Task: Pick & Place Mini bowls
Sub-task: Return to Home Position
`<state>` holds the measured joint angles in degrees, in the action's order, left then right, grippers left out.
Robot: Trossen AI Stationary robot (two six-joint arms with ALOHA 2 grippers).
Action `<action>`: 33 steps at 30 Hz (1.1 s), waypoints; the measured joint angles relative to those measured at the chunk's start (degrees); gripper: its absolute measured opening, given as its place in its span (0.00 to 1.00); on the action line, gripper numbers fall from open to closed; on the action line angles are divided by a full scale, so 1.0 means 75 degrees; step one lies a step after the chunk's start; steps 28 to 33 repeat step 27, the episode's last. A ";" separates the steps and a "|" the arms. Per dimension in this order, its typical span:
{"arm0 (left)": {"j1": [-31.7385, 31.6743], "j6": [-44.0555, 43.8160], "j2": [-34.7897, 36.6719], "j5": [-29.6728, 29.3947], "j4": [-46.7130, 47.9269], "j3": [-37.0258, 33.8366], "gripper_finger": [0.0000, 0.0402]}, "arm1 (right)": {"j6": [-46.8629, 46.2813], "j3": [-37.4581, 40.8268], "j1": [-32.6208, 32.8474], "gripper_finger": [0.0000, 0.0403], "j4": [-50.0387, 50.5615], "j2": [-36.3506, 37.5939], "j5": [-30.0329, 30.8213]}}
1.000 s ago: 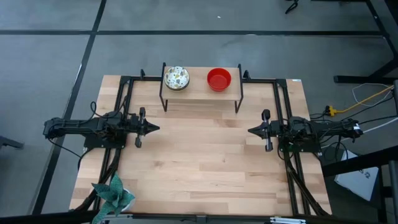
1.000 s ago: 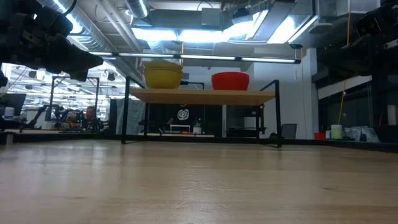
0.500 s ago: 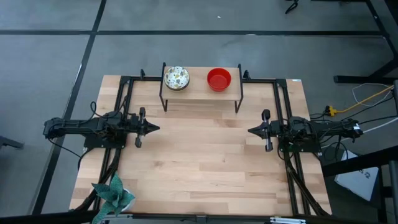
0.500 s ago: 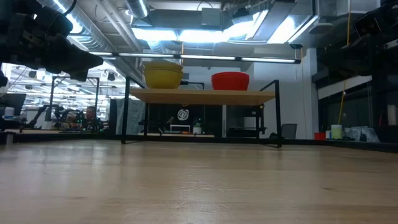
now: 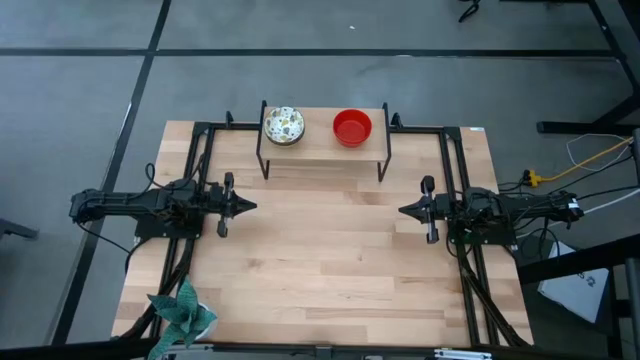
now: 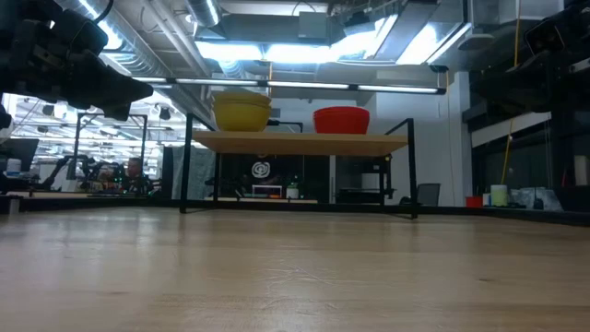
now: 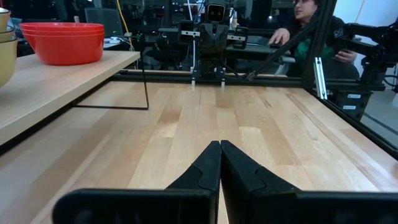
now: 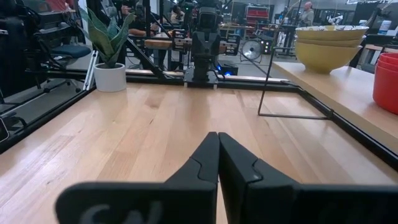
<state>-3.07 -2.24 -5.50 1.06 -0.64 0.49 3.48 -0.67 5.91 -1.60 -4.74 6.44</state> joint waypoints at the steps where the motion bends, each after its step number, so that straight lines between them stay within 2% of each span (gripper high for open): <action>1: 0.0000 0.0000 0.0000 0.0000 0.0000 0.0000 0.01 | 0.0000 0.0000 -0.0003 0.01 0.0000 -0.0002 0.0000; 33: 0.0000 0.0000 0.0000 0.0000 0.0001 0.0000 0.01 | 0.0001 0.0000 -0.0002 0.01 0.0001 -0.0002 -0.0002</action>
